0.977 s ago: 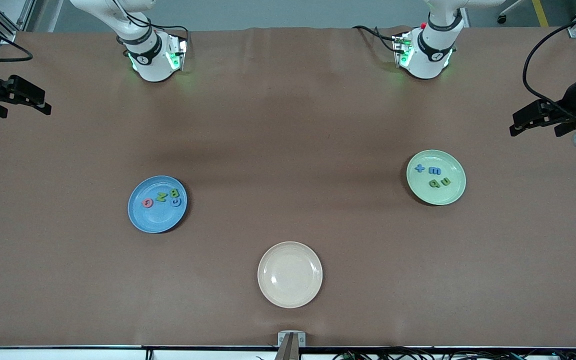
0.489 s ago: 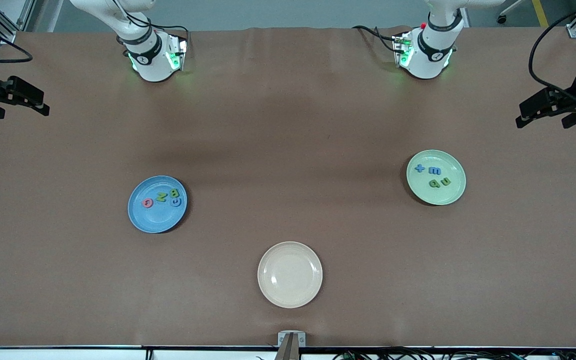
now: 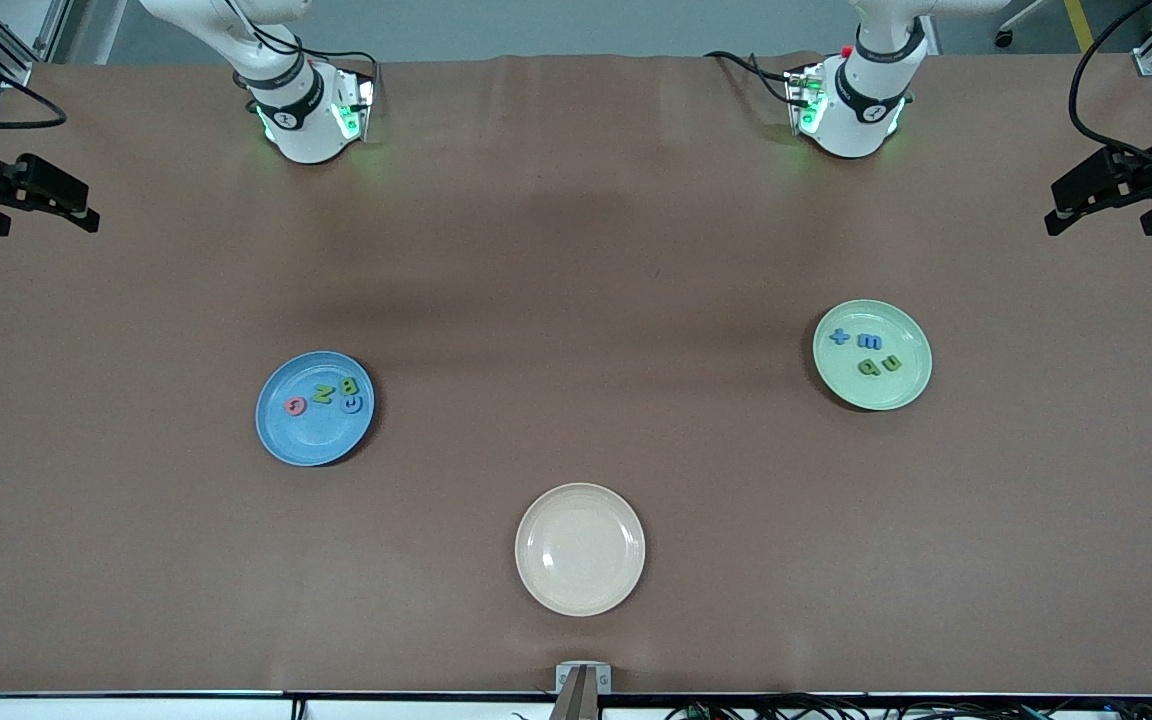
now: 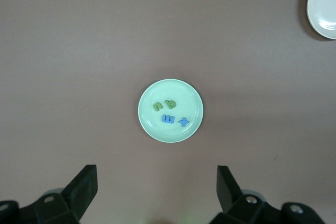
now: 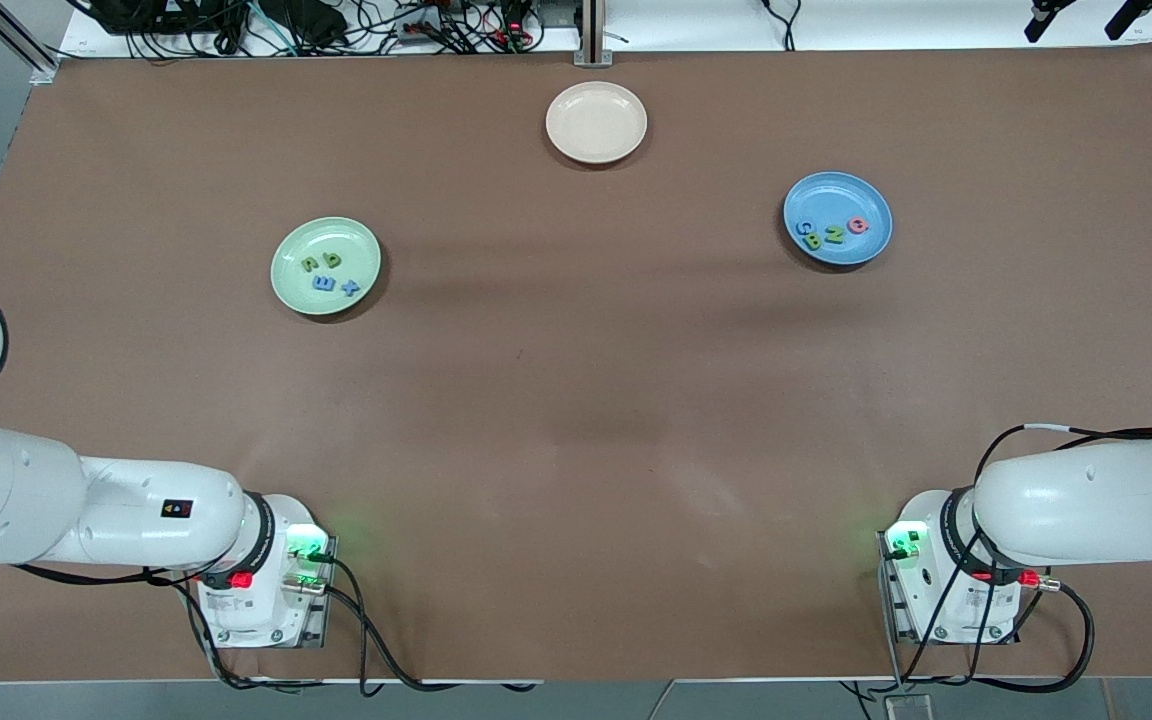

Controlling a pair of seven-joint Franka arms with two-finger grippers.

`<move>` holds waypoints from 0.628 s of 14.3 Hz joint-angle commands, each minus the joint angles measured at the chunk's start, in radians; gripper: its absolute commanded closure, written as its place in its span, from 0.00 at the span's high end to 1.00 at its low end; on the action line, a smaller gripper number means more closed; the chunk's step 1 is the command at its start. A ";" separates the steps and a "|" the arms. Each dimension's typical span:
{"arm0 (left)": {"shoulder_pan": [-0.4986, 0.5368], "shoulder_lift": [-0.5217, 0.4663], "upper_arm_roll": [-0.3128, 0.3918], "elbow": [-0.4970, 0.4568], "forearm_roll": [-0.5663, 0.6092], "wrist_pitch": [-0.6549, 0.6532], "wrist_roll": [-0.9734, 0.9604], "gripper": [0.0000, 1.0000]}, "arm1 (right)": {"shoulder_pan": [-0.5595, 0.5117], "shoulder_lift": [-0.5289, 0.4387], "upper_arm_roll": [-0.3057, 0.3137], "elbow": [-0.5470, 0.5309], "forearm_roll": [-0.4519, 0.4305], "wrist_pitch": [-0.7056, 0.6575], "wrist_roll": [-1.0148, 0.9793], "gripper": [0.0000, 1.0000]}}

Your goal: Sort uppercase to blue plate, lowercase to green plate

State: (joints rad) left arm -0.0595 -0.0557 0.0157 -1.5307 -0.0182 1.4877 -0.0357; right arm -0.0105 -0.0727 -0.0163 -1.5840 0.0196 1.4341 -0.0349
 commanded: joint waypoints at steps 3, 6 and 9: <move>-0.003 -0.012 0.006 -0.012 0.004 -0.001 -0.003 1.00 | -0.006 -0.032 0.015 -0.033 -0.010 0.012 0.029 1.00; -0.002 -0.006 0.009 -0.011 0.006 0.000 -0.001 1.00 | -0.006 -0.032 0.015 -0.031 -0.009 0.028 0.027 1.00; -0.003 -0.006 0.007 -0.009 0.007 0.000 -0.003 1.00 | -0.008 -0.030 0.015 -0.033 -0.007 0.034 0.027 1.00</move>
State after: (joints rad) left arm -0.0577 -0.0548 0.0199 -1.5377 -0.0182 1.4878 -0.0370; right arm -0.0104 -0.0728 -0.0127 -1.5840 0.0196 1.4514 -0.0255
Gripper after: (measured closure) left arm 0.000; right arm 0.000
